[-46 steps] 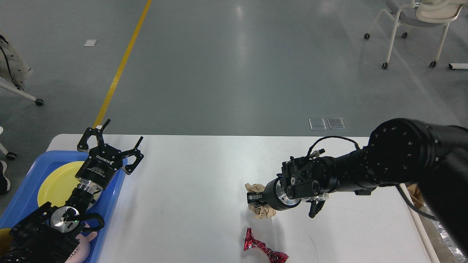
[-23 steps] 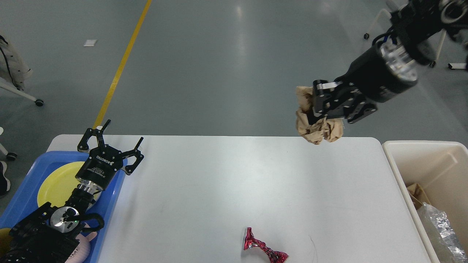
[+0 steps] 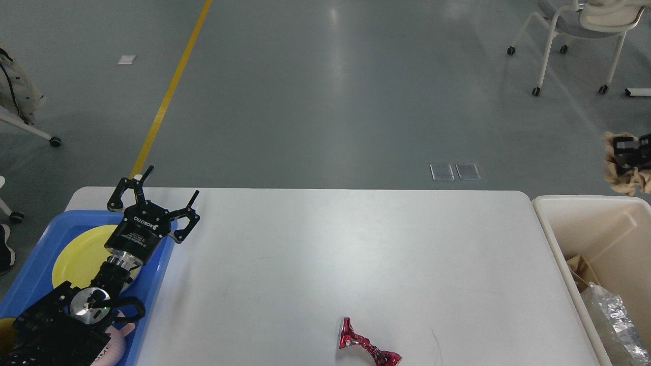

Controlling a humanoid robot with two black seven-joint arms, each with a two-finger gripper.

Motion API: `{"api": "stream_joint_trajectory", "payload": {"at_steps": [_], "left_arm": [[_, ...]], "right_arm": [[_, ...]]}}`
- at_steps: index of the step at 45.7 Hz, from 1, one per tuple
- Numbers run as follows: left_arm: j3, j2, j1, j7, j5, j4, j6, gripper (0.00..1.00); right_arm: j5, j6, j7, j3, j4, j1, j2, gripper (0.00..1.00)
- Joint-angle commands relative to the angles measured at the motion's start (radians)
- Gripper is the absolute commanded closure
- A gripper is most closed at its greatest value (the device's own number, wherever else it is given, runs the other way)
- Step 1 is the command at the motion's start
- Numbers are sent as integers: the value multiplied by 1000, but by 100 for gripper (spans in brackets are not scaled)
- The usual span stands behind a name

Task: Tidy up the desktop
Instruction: 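Grasp the paper ball, carry it and drop it into the bin, then reach the right gripper down and grasp the red wrapper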

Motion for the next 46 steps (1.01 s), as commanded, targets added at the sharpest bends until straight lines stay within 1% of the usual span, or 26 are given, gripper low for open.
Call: {"api": "stream_joint_trajectory", "payload": {"at_steps": [1,4,9,10,11,13,14,15,16,27,30,32,34,36,37,42,46], "left_arm": [[0,0,-1,0,0,0,0,1],[-2,0,-1,0,0,0,0,1],[-2,0,-1,0,0,0,0,1],[0,0,-1,0,0,0,0,1],[-2,0,1,0,0,0,0,1],[0,0,-1,0,0,0,0,1],[-2,0,-1,0,0,0,0,1],[-2,0,-1,0,0,0,0,1],[-2,0,-1,2,0,0,0,1],[-2,0,-1,2,0,0,0,1],[0,0,-1,0,0,0,0,1],[-2,0,1,0,0,0,0,1],[-2,0,-1,0,0,0,0,1],[-2,0,1,2,0,0,0,1],[-2,0,1,2,0,0,0,1],[-2,0,1,2,0,0,0,1],[-2,0,1,2,0,0,0,1]], "right_arm": [[14,-225,57,28,-294,-421,68,100],[78,-285,64,83,-425,-640,126,100],[160,-340,61,139,-526,-837,180,100],[166,-366,59,146,-531,-854,191,94],[172,-392,56,154,-537,-867,200,80],[173,-434,53,168,-540,-883,207,55],[173,-443,51,175,-537,-886,208,38],[173,-447,51,183,-536,-889,209,12],[173,-448,50,192,-536,-889,209,0],[172,-446,51,219,-527,-883,203,0],[172,-437,53,222,-485,-863,203,0],[172,-429,53,217,-435,-804,186,0],[169,-420,54,202,-363,-704,146,0],[160,-386,54,177,-239,-563,80,0],[157,-330,54,135,-117,-421,44,0],[154,-118,56,-13,171,27,14,0],[157,86,60,-91,387,382,26,0]]}}
